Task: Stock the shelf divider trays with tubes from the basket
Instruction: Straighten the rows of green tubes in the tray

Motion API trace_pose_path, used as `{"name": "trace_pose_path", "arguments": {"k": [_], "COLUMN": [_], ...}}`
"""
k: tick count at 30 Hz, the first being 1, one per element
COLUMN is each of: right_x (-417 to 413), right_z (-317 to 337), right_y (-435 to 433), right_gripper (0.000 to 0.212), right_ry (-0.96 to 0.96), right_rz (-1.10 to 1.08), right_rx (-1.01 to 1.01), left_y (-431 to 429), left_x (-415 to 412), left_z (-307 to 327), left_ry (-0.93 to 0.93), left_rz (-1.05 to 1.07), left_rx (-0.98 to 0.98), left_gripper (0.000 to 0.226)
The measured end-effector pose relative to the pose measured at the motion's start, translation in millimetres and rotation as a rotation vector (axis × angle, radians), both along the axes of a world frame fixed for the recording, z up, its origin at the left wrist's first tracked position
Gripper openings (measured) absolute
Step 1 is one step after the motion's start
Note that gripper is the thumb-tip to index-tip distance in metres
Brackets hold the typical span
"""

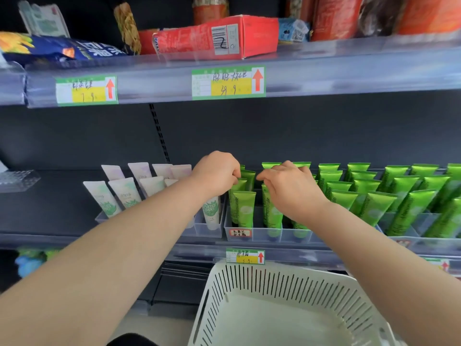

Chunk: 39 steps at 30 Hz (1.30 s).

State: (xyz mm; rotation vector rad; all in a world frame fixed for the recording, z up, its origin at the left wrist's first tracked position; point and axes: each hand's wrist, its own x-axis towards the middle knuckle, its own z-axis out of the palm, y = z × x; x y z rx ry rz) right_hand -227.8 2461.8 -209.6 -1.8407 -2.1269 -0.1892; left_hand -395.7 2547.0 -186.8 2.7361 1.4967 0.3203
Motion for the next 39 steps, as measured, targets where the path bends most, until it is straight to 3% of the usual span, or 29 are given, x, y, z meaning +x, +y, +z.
{"name": "trace_pose_path", "arguments": {"k": [8, 14, 21, 28, 39], "right_x": [6, 10, 21, 26, 28], "right_z": [-4, -4, -4, -6, -6], "right_y": [-1, 0, 3, 6, 9], "right_gripper": [0.033, 0.034, 0.033, 0.038, 0.041], "right_ry": [0.044, 0.073, 0.086, 0.119, 0.143], "right_rz": [0.005, 0.006, 0.004, -0.002, 0.004], "right_rx": [-0.008, 0.010, 0.025, 0.036, 0.049], "left_y": [-3, 10, 30, 40, 41], "left_x": [10, 8, 15, 27, 45], "left_z": [-2, 13, 9, 7, 0], "left_ry": [-0.070, -0.266, -0.109, 0.031, 0.024], "left_rz": [0.000, 0.097, 0.124, 0.113, 0.049], "left_rx": [-0.060, -0.080, -0.032, -0.007, 0.079], "left_gripper": [0.008, 0.011, 0.018, 0.011, 0.009]}}
